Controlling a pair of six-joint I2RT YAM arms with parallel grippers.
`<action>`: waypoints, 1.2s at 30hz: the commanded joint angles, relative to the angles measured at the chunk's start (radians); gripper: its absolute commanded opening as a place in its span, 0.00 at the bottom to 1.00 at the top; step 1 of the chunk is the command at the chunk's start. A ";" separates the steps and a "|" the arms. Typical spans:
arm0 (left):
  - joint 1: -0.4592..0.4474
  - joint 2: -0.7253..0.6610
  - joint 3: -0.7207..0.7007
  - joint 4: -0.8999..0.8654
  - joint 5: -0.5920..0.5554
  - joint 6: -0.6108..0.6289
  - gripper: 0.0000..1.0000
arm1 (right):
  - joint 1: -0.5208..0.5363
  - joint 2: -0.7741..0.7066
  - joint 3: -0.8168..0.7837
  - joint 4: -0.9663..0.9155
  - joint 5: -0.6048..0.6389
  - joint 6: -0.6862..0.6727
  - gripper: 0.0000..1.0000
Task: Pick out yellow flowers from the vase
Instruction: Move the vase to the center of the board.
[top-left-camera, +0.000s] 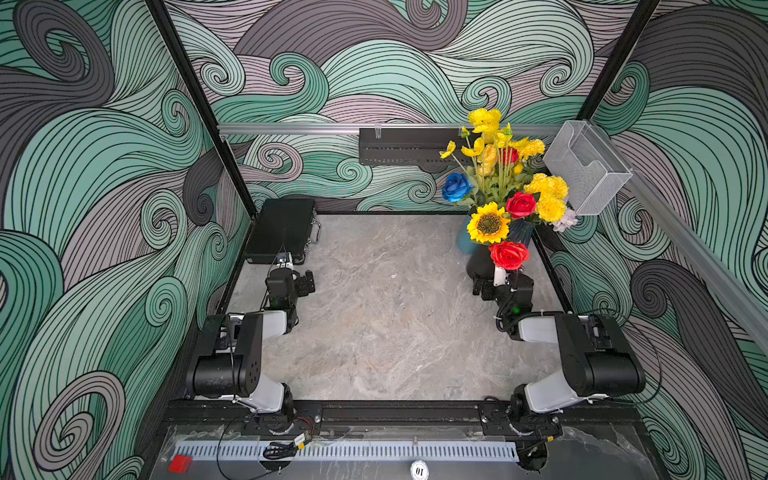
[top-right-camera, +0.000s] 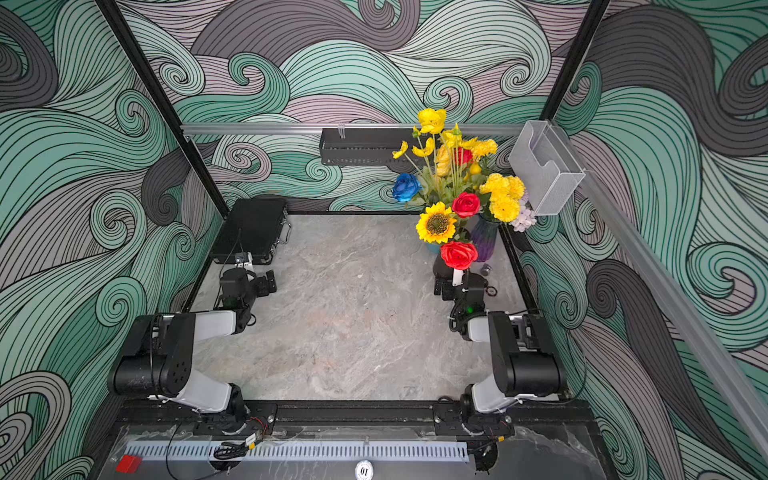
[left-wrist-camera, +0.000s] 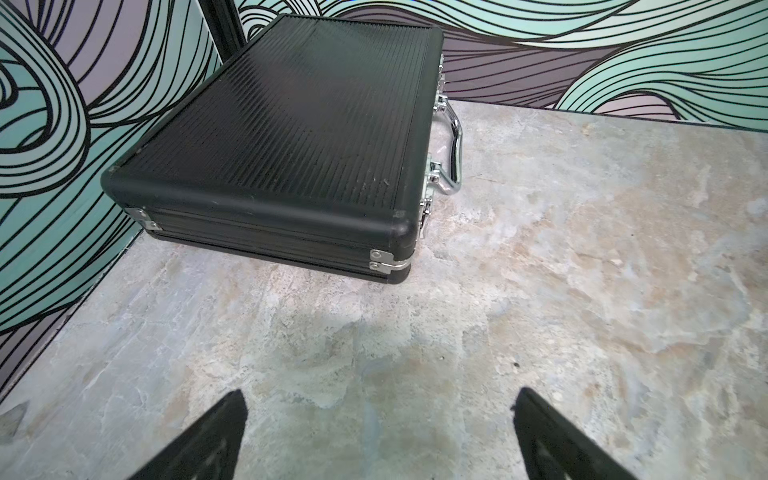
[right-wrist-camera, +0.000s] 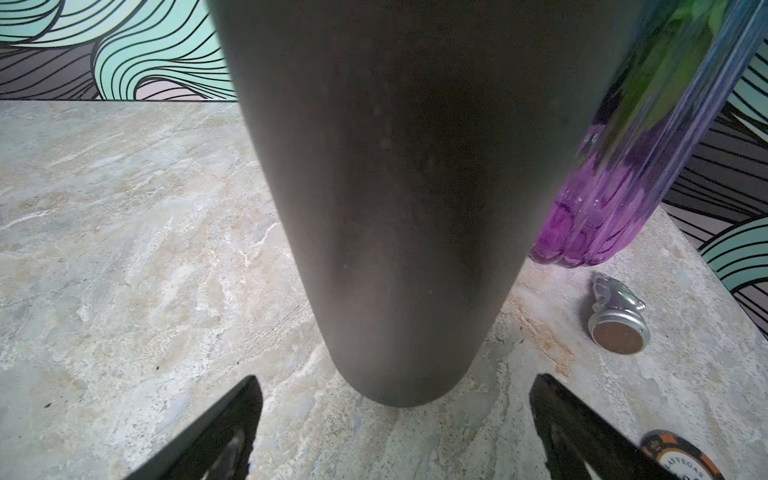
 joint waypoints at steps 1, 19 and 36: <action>0.006 0.008 0.012 -0.008 0.019 0.003 0.99 | -0.006 -0.011 0.000 0.009 -0.010 0.000 1.00; 0.006 0.009 0.011 -0.007 0.019 0.003 0.99 | -0.013 -0.010 0.001 0.009 -0.025 0.006 1.00; 0.006 0.005 0.008 -0.003 0.019 0.003 0.99 | -0.012 -0.011 0.000 0.011 -0.023 0.005 1.00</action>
